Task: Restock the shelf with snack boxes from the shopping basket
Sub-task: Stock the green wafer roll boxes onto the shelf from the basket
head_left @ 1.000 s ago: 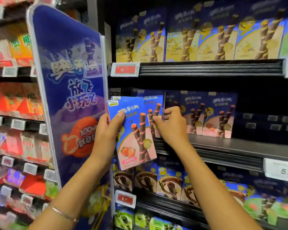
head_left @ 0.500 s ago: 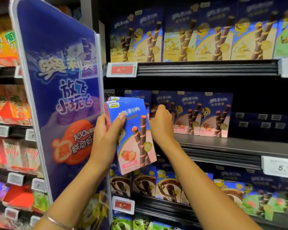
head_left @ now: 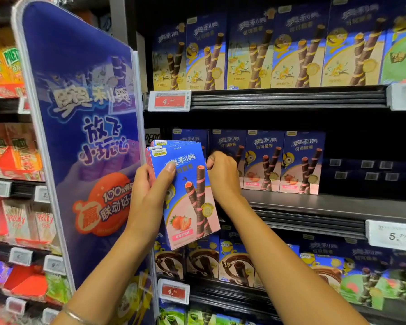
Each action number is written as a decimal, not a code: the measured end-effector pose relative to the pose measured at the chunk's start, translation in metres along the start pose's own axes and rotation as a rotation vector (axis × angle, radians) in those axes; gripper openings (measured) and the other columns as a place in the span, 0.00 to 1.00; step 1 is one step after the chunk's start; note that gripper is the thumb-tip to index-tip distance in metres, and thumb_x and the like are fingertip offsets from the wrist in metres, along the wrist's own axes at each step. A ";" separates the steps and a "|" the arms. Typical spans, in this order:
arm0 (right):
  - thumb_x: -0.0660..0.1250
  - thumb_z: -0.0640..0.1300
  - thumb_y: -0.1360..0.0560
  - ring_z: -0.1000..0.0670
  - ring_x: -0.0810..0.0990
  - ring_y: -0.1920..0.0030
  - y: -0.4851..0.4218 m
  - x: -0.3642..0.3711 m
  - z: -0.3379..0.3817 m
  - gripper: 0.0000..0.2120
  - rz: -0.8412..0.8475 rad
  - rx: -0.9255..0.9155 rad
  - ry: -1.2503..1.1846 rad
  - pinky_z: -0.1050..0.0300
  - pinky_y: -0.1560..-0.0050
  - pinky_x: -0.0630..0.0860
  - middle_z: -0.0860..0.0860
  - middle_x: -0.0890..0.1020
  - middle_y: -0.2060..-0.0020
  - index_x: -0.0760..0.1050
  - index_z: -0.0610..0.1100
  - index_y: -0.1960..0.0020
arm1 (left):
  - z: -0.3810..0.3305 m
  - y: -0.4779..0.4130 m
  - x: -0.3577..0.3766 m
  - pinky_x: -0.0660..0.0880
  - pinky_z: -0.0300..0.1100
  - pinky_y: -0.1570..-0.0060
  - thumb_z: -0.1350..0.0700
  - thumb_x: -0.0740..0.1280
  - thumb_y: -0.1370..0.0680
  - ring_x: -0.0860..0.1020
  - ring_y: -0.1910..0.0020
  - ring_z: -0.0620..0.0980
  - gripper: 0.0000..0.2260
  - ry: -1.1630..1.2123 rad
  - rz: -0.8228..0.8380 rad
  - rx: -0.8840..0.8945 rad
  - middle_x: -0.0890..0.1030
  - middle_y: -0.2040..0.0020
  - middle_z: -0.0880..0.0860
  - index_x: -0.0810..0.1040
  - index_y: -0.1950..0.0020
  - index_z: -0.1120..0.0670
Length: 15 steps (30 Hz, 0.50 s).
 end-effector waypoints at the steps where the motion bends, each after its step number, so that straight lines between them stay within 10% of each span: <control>1: 0.65 0.39 0.24 0.41 0.76 0.57 -0.001 0.000 -0.001 0.09 -0.001 0.004 -0.005 0.52 0.61 0.68 0.39 0.79 0.52 0.67 0.43 0.61 | 0.001 0.000 0.000 0.83 0.61 0.45 0.37 0.71 0.28 0.87 0.47 0.61 0.36 0.000 -0.005 -0.002 0.87 0.42 0.58 0.73 0.30 0.60; 7: 0.69 0.50 0.21 0.44 0.76 0.60 0.015 -0.021 0.001 0.18 -0.093 -0.050 -0.243 0.50 0.62 0.71 0.41 0.78 0.61 0.69 0.40 0.62 | 0.006 0.000 0.001 0.81 0.65 0.42 0.42 0.69 0.24 0.87 0.47 0.63 0.29 0.009 -0.024 -0.018 0.86 0.42 0.59 0.72 0.31 0.60; 11: 0.69 0.60 0.25 0.47 0.86 0.52 0.044 -0.026 0.004 0.23 0.282 0.068 -0.645 0.52 0.57 0.83 0.42 0.84 0.51 0.76 0.39 0.49 | 0.006 -0.001 0.007 0.82 0.63 0.43 0.43 0.68 0.23 0.86 0.46 0.65 0.29 0.044 -0.036 -0.011 0.86 0.42 0.61 0.72 0.31 0.63; 15: 0.75 0.57 0.27 0.50 0.86 0.53 0.054 -0.041 0.005 0.20 0.318 0.043 -0.463 0.54 0.56 0.82 0.47 0.84 0.53 0.76 0.43 0.47 | 0.010 -0.007 0.016 0.85 0.51 0.53 0.42 0.72 0.21 0.87 0.50 0.58 0.29 0.060 -0.070 -0.014 0.86 0.43 0.61 0.74 0.32 0.63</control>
Point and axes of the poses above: each hand's wrist, its own y-axis away from the middle knuckle, its own x-axis out of the palm, z = x × y, the point moved 5 cm from there along -y, towards the middle knuckle
